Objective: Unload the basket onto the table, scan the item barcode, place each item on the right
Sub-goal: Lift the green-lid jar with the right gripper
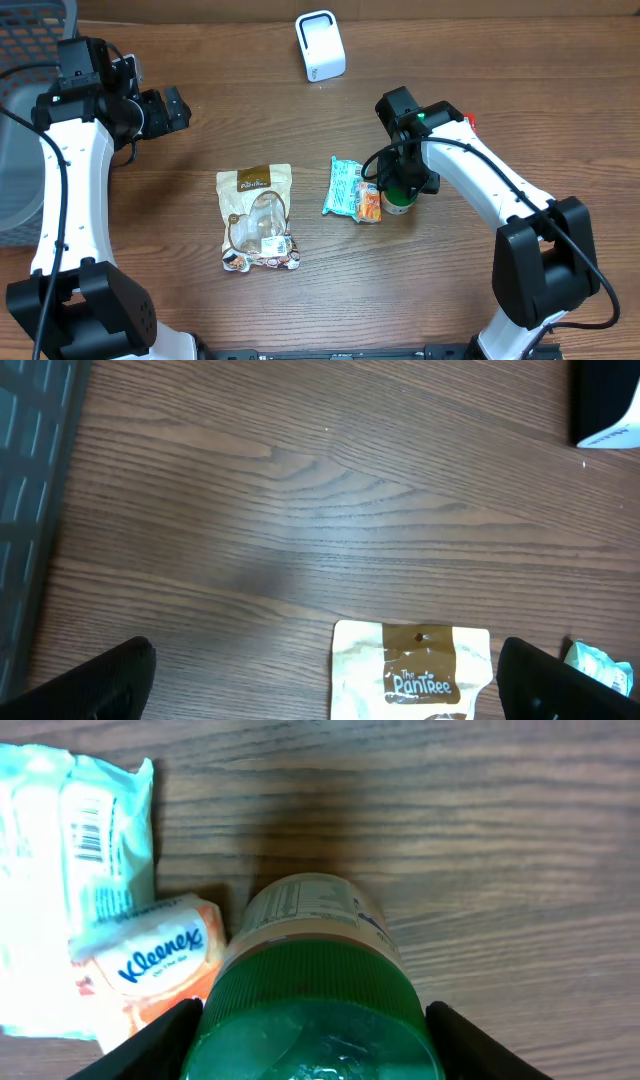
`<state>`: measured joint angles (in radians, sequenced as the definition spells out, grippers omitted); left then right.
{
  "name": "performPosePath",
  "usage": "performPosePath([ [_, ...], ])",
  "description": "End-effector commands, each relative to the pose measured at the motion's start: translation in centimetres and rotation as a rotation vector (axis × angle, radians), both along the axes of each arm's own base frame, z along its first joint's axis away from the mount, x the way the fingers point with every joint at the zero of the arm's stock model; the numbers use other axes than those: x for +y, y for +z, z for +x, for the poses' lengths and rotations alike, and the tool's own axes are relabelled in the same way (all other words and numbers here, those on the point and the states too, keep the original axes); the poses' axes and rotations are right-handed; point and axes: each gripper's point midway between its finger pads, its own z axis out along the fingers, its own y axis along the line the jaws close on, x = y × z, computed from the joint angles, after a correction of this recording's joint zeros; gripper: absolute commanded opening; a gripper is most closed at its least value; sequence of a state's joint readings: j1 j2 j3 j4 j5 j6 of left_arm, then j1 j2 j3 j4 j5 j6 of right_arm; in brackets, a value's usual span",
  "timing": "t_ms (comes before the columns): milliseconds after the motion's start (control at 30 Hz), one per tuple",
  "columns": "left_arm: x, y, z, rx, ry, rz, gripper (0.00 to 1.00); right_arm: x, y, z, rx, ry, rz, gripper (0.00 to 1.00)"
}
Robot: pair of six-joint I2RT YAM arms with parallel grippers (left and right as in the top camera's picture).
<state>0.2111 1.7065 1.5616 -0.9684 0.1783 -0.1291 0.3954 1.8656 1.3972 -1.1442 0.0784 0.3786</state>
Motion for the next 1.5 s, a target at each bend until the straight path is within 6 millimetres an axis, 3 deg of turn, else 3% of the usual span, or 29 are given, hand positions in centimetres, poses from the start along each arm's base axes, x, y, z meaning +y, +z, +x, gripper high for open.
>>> performPosePath([
  [0, 0.0, 0.1, 0.1, -0.001, 0.009, 0.002, 1.0, -1.3, 0.4, 0.4, -0.032, 0.089, -0.078, 0.7],
  [133, 0.0, 0.1, 0.1, -0.001, 0.009, 0.002, 1.0, -1.0, 0.4, 0.6, -0.041, 0.042, -0.064, 0.81],
  [333, 0.0, 0.1, 0.1, -0.001, 0.009, 0.002, 1.0, 0.9, 0.3, -0.3, 0.004, -0.014, 0.054, 0.82],
  [500, 0.0, 0.1, 0.0, -0.001, 0.009, 0.002, 1.0, 0.7, 0.2, -0.6, 0.017, -0.015, 0.044, 0.82],
  [600, 0.0, 0.1, 0.1, -0.001, 0.009, 0.002, 1.0, -0.4, 0.3, -0.5, 0.004, -0.015, -0.02, 0.78],
  [733, 0.0, 0.1, 0.1, -0.001, 0.009, 0.002, 1.0, -0.8, 0.3, -0.2, -0.008, -0.011, -0.043, 0.63],
  [900, 0.0, 0.1, 0.1, -0.001, 0.009, 0.002, 1.0, -1.5, 0.5, 1.4, -0.068, 0.146, -0.103, 0.62],
  [967, 0.0, 0.1, 0.1, -0.001, 0.009, 0.002, 1.0, -1.3, 0.6, 1.7, -0.077, 0.209, -0.103, 0.74],
  [1067, 0.0, 0.1, 0.1, -0.001, 0.009, 0.002, 1.0, -1.1, 0.7, 2.2, -0.096, 0.214, -0.097, 1.0],
  [1167, 0.0, 0.1, 0.0, -0.001, 0.009, 0.002, 1.0, -1.1, 0.9, 2.3, -0.099, 0.212, -0.096, 1.0],
  [1333, 0.0, 0.1, 0.1, -0.001, 0.009, 0.002, 1.0, -1.6, 0.8, 1.2, -0.066, 0.058, -0.099, 1.0],
  [1467, 0.0, 0.1, 0.0, -0.001, 0.009, 0.002, 1.0, -0.7, 0.6, 1.1, -0.062, 0.036, -0.049, 1.0],
])
